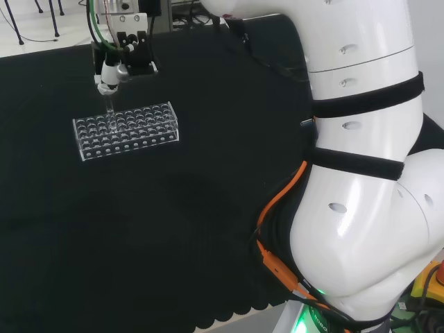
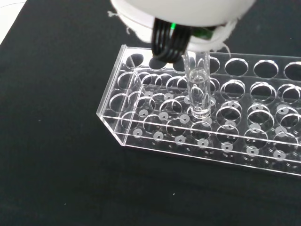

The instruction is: Put the test tube back in the rack.

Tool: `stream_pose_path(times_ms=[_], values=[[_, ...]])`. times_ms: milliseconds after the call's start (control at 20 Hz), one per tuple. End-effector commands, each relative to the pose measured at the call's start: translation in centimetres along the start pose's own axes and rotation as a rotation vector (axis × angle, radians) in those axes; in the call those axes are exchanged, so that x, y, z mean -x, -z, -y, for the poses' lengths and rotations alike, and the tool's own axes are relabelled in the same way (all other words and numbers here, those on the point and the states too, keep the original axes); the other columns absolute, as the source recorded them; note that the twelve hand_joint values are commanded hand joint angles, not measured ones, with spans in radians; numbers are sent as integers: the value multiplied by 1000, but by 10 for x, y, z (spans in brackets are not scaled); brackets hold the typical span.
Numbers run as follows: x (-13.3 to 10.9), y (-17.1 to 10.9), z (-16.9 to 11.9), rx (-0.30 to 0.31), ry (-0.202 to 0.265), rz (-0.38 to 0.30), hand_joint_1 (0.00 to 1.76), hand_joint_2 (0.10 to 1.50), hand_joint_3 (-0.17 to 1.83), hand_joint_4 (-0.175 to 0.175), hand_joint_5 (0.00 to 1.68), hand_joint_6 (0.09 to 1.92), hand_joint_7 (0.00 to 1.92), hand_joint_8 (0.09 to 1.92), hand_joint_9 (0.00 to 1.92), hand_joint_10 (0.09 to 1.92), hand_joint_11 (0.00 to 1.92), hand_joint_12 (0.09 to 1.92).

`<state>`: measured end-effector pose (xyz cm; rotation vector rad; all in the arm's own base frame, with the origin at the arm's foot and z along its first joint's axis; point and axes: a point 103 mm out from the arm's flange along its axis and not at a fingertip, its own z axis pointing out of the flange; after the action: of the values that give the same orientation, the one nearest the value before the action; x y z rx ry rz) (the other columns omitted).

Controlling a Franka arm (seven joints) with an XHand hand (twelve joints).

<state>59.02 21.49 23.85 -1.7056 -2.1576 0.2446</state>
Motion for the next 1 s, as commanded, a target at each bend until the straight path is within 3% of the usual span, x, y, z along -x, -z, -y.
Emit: stream_pose_path(times_ms=[50,1000], values=[[-7,-6,-3,-13,5,3,1334,660,607,-175,1384,135,1390,714,1544,896,1249,1183],[-1,-19,-5,-39,-2,-4,1334,660,608,-175,1385,134,1390,713,1543,897,1248,1183]])
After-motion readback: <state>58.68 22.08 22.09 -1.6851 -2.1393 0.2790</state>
